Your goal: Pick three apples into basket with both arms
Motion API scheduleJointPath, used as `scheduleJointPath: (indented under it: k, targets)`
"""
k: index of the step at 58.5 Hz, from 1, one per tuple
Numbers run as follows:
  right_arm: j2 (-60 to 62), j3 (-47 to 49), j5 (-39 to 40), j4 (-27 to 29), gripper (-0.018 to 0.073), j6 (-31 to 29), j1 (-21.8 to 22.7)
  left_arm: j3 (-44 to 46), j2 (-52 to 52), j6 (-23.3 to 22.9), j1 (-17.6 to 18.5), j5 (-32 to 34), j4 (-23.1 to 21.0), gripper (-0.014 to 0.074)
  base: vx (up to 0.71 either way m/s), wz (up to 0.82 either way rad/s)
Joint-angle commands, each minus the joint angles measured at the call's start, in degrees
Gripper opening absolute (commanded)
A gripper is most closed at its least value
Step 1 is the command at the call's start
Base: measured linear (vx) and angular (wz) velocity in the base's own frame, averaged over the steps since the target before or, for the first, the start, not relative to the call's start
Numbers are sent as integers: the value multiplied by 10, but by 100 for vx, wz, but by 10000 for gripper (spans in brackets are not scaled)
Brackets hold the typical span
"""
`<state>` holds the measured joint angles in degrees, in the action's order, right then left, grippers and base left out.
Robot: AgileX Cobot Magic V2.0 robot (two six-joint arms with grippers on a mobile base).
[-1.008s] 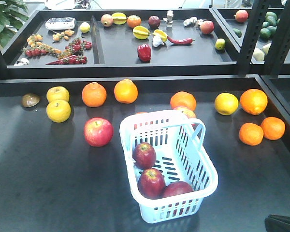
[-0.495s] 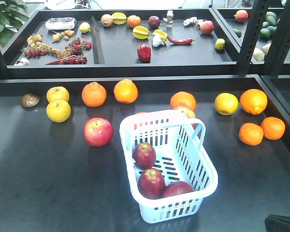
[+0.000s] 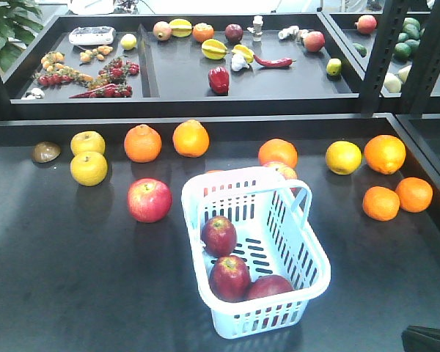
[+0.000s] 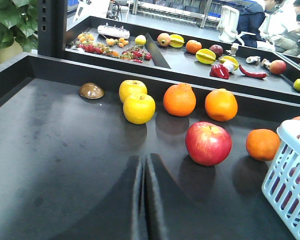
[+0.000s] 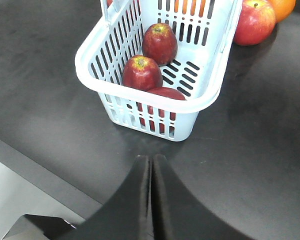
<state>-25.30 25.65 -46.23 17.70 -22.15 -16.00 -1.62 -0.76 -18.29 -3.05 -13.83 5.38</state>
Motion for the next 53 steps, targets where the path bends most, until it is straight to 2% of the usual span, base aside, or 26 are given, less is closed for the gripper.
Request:
scheduleJointPath:
  k: [1,23,34,41,47,53]
  targets:
    - [-4,15,29,8,-5,-1,1,14,-8,-6,3,45,2,-6,0,0]
    - [-4,14,27,8,-5,-1,1,14,-7,-6,3,45,2,-6,0,0]
    - [-3,-6,51,5,-5,-1,1,14,-7,-6,3,45,2,-6,0,0]
    - [12,-51,192,15,-5,23,0,14,-7,-6,3,45,2,-6,0,0]
    - [34,-104,361,13,-5,94,0,14,-7,-6,3,45,2,-6,0,0]
    - [63,-163,458,-15,-5,179,1,14,-7,-6,3,45,2,-6,0,0]
